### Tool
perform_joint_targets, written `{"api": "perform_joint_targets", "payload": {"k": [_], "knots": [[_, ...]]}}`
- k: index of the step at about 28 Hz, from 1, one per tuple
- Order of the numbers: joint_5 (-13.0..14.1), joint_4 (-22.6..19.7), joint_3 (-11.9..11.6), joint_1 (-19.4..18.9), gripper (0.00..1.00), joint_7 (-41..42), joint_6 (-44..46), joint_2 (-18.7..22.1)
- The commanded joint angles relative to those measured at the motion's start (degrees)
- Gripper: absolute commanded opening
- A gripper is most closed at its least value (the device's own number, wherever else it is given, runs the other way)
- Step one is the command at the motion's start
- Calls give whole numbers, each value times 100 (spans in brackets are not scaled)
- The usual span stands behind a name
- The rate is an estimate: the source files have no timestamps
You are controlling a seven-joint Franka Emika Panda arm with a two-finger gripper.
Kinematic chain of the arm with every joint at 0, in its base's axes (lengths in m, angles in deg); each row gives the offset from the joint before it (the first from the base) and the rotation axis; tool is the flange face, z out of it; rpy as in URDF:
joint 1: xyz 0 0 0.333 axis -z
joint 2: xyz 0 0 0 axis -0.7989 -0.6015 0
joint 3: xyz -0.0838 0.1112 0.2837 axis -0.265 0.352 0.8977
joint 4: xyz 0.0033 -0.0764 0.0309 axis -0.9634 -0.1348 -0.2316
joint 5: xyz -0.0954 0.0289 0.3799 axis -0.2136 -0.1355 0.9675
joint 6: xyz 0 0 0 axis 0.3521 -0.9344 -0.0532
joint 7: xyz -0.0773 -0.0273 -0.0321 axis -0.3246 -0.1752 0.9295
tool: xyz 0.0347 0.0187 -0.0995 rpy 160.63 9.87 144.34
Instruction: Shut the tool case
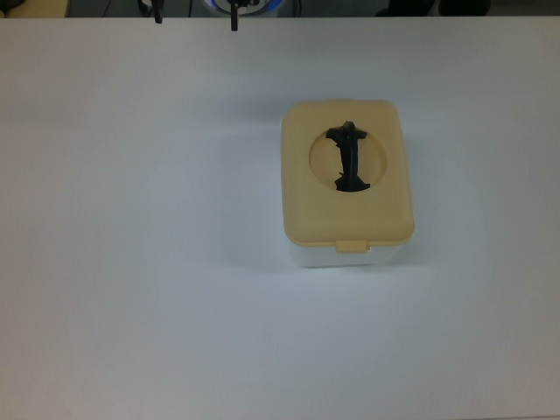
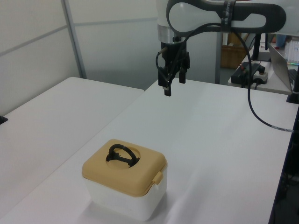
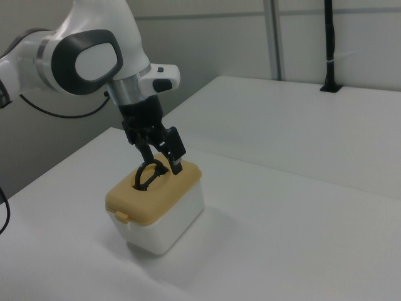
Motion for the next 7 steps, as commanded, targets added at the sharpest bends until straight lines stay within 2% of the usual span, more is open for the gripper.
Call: {"api": "perform_joint_targets", "payload": {"k": [1,7], "knots": [[110,-5,-12,113,100,145,42,-24],[110,-5,-12,130,100,136,-54,-24]]}}
